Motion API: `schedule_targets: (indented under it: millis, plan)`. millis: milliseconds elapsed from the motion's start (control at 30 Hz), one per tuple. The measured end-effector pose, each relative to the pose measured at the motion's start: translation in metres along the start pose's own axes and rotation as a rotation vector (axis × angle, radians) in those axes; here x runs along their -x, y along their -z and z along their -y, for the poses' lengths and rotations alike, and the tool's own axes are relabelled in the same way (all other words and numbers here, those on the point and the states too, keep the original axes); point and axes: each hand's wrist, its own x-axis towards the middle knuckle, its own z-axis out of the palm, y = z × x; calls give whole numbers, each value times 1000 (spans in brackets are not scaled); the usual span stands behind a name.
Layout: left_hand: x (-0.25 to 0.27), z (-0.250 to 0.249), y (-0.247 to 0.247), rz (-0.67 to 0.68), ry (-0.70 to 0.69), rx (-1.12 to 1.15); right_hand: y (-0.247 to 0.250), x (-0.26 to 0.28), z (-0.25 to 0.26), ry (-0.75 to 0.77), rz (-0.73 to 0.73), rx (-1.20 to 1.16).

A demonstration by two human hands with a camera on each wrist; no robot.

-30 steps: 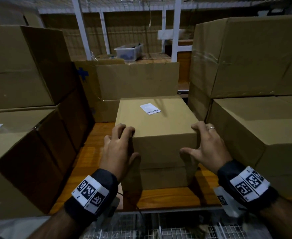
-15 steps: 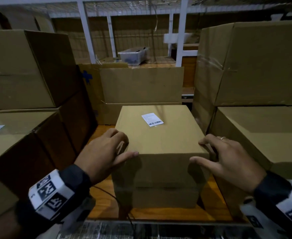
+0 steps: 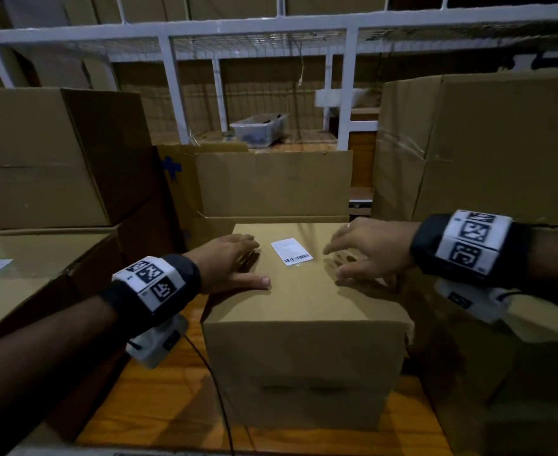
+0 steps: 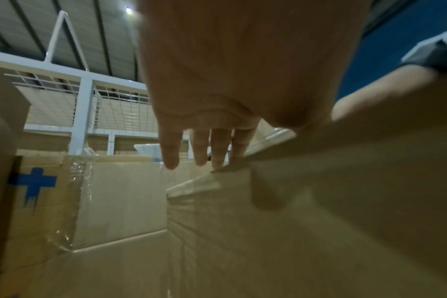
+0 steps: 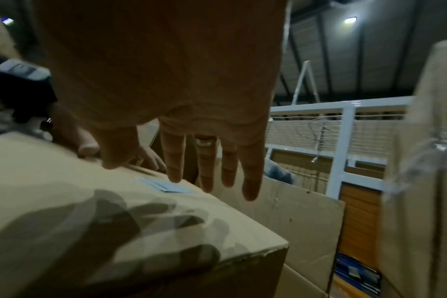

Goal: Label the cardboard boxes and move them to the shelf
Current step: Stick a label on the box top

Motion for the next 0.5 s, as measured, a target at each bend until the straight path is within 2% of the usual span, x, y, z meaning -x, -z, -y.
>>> schedule_targets:
  millis: [133, 233, 433, 500]
  plan:
    - [-12, -6, -5, 79, 37, 61, 7, -26, 12, 53, 111, 26]
    - [-16, -8, -15, 65, 37, 75, 7, -44, 12, 82, 153, 36]
    - [-18, 0, -31, 54, 19, 19, -1, -68, 11, 107, 164, 10]
    - [-17, 1, -32, 57, 12, 14, 3, -76, 12, 111, 129, -12]
